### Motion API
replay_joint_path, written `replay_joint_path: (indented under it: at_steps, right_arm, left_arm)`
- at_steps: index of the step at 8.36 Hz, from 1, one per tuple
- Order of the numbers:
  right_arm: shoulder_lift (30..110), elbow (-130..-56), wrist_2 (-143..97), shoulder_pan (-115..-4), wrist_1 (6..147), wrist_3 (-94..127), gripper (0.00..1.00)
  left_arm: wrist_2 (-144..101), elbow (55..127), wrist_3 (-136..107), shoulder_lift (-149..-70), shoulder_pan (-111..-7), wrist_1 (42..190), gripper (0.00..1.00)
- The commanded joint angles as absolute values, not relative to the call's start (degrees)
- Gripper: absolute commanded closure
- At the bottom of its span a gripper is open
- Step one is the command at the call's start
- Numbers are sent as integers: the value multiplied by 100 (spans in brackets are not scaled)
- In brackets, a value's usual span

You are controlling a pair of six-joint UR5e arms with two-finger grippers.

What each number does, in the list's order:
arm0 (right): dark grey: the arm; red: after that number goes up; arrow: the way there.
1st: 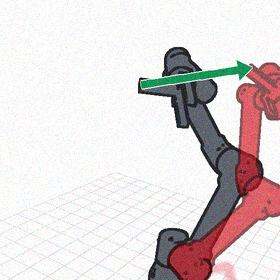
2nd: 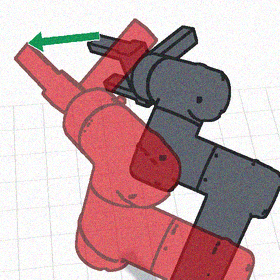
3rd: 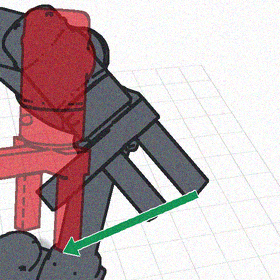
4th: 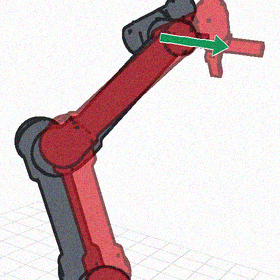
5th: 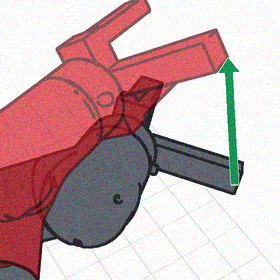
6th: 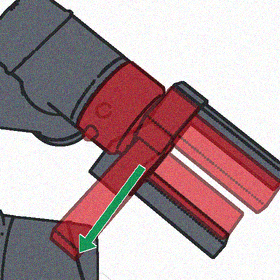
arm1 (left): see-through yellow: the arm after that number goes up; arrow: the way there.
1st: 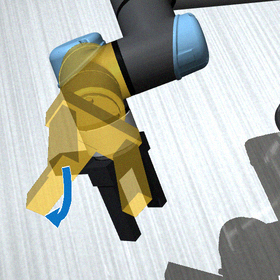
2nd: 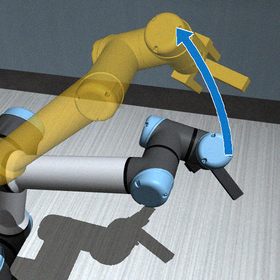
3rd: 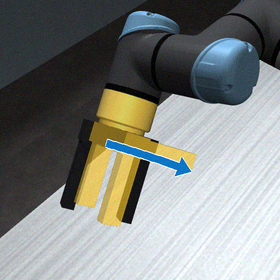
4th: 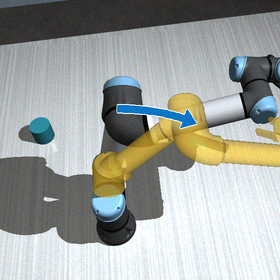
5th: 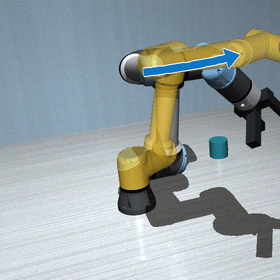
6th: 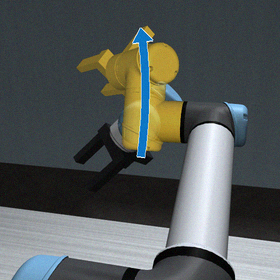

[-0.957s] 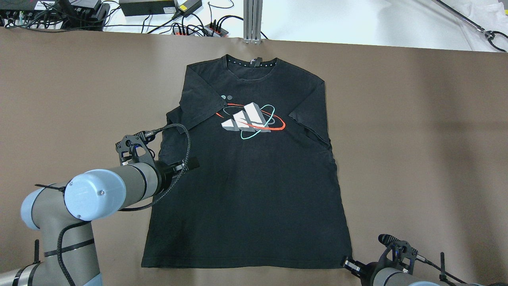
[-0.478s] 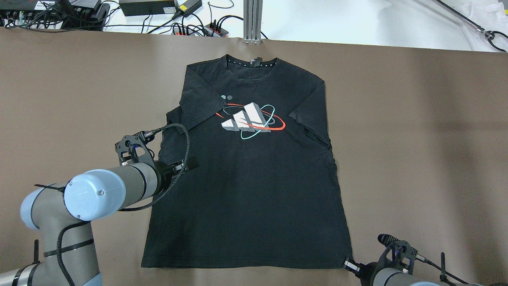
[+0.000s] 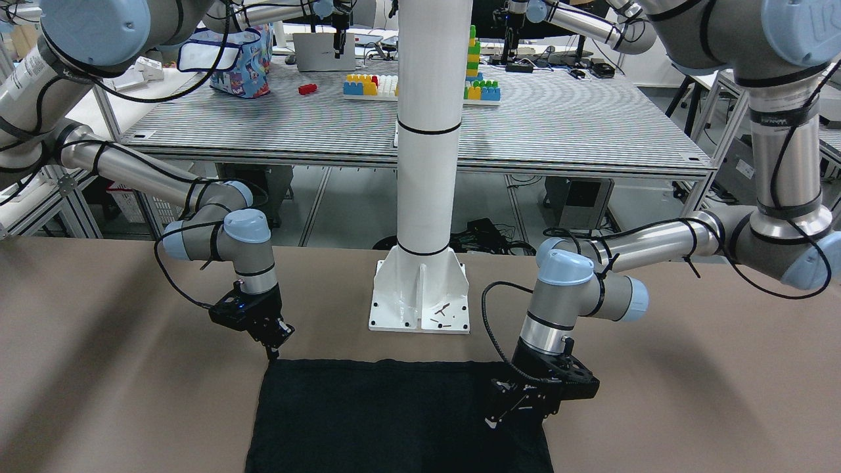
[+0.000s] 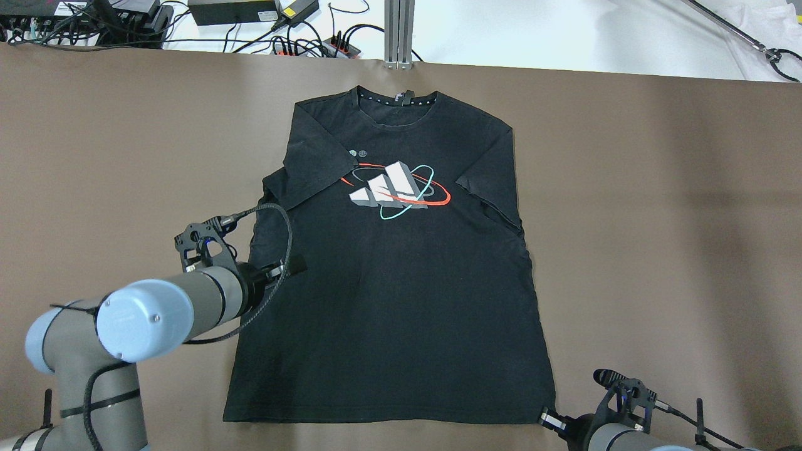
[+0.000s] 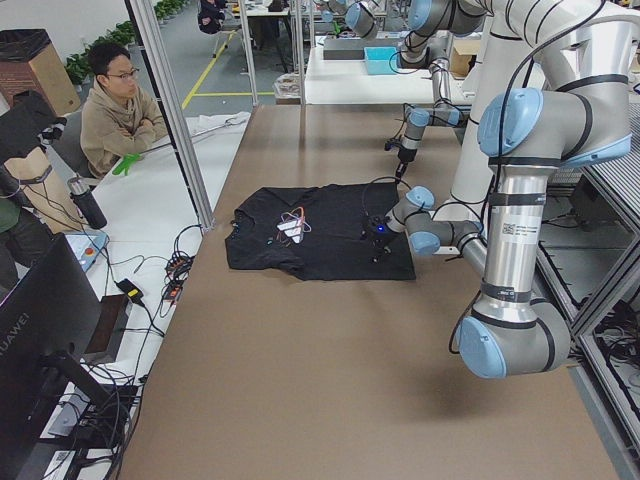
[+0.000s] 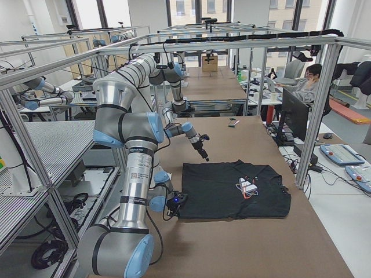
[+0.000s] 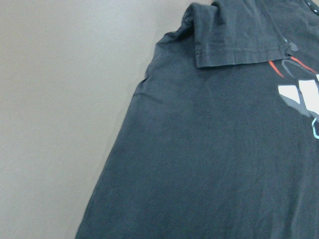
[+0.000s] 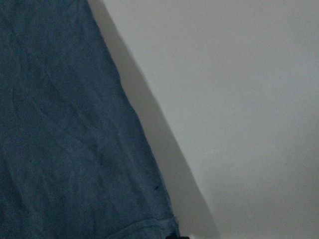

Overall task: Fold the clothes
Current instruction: 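Move both grippers to the hem corners nearest the robot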

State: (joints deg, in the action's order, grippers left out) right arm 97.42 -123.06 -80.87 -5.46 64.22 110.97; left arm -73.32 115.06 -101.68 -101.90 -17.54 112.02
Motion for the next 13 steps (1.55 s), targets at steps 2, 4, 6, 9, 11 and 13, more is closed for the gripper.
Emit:
replay_joint_path:
  at_steps: [2,4,6,9,11,13]
  right_arm:
    - [9853,-12489,-7963,-97,6425,11109,100]
    - [9861,-12516,-7963,-105,6425,11083,100]
    - [9853,-12524,-7972,-114,6425,11083,100]
    - [9826,-12533,-7963,-114,6434,11083,100]
    - [9826,-12533,-7954,-114,6425,11092,100]
    - [9809,-12533,-7954,-114,6434,11092,100]
  left_arm:
    - [-6611,12014,-11178,-9187,-601,11206,0]
    - [-6565,12006,-11399,-9150,-448,11197,0]
    - [-6548,12015,-11697,-8965,-211,11197,8]
    - [-6495,12023,-12032,-8798,44,11206,16]
    - [-6399,12023,-12251,-8763,167,11206,29]
    - [-6407,12032,-12261,-8763,167,11206,57]
